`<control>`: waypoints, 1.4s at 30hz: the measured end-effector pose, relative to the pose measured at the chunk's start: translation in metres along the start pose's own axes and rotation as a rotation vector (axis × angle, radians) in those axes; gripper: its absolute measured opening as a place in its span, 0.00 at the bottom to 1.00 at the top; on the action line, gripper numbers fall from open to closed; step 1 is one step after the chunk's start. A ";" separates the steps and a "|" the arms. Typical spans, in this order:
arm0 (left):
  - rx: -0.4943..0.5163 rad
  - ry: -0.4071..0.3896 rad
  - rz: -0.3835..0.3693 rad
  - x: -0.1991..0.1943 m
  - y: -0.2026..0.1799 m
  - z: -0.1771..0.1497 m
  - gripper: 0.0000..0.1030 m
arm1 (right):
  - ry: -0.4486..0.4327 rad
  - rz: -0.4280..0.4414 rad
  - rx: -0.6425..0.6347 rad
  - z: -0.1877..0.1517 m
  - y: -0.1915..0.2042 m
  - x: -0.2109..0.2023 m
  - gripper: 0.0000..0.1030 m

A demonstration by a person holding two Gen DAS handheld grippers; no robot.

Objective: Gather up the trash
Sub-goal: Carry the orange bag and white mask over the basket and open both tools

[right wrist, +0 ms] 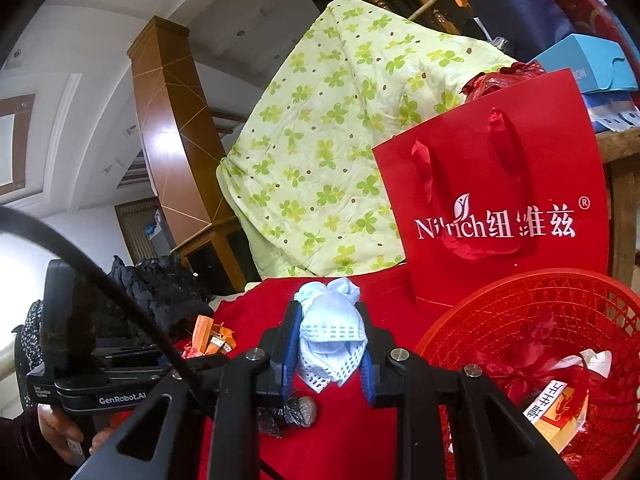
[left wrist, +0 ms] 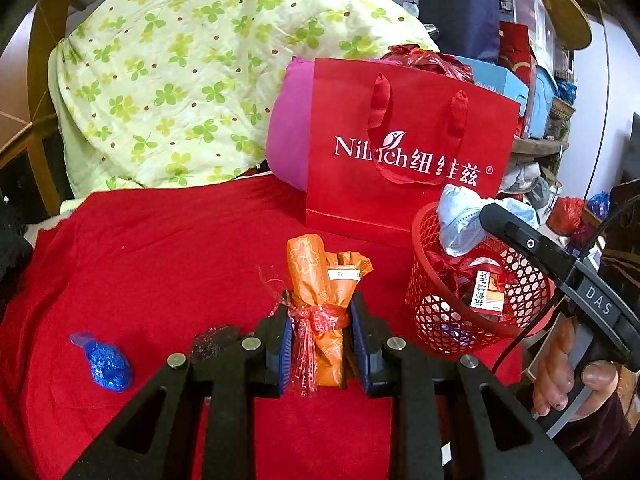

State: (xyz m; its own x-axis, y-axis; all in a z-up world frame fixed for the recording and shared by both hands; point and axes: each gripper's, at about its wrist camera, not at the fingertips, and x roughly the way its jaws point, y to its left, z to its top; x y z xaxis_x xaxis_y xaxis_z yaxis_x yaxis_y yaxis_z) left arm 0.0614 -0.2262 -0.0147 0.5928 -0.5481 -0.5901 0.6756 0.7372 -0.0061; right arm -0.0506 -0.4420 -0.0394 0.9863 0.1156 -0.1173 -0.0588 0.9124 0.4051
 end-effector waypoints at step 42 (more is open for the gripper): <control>0.234 -0.055 0.089 0.011 -0.086 0.023 0.27 | -0.069 -0.076 0.086 0.006 -0.032 -0.042 0.27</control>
State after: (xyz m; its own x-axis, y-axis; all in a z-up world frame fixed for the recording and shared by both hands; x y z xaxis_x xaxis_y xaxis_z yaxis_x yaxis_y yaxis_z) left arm 0.0196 -0.3050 -0.0025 0.6729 -0.5107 -0.5352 0.6991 0.6755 0.2343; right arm -0.0890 -0.4783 -0.0424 0.9959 0.0178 -0.0891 0.0268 0.8799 0.4744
